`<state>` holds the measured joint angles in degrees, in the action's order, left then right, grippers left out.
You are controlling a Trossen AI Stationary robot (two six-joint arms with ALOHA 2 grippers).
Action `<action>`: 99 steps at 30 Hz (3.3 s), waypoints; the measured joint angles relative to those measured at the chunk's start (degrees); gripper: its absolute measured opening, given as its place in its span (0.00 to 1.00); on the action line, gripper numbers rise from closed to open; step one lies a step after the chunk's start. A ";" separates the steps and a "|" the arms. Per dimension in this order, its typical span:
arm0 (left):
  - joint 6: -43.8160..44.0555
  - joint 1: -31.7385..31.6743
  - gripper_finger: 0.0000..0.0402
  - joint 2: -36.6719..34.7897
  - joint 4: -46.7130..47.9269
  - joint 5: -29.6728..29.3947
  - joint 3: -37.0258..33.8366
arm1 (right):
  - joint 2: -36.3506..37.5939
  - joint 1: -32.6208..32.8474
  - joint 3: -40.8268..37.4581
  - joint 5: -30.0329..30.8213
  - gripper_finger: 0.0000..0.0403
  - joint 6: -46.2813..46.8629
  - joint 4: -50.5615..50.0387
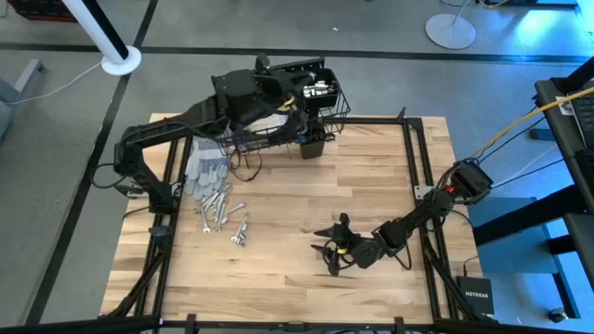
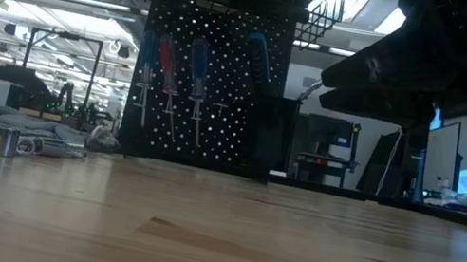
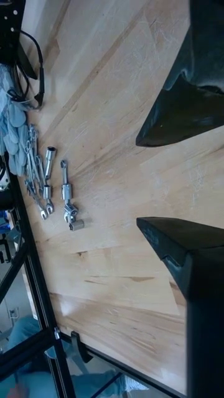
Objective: Hang tools onto peg board
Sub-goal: Put the socket into the top black bin on the pegboard
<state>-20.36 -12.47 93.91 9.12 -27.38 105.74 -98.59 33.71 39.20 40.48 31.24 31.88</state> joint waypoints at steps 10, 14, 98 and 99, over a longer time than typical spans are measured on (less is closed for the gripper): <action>1.03 0.81 0.35 -1.13 3.44 -0.08 0.02 | 0.00 0.00 0.00 -0.14 0.49 0.00 -0.11; 3.41 3.78 0.40 -5.53 10.84 -0.16 0.04 | 0.00 0.01 0.00 -0.18 0.49 0.00 -0.25; 80.29 40.13 0.41 3.91 25.58 15.22 -53.62 | 0.00 0.01 0.00 0.43 0.49 0.20 -0.33; 81.55 40.13 0.41 3.91 25.58 15.07 -53.62 | 0.00 0.01 0.00 0.43 0.49 0.20 -0.31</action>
<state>61.20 27.66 97.82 34.70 -12.31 52.12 -98.59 33.72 39.20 40.91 31.44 31.57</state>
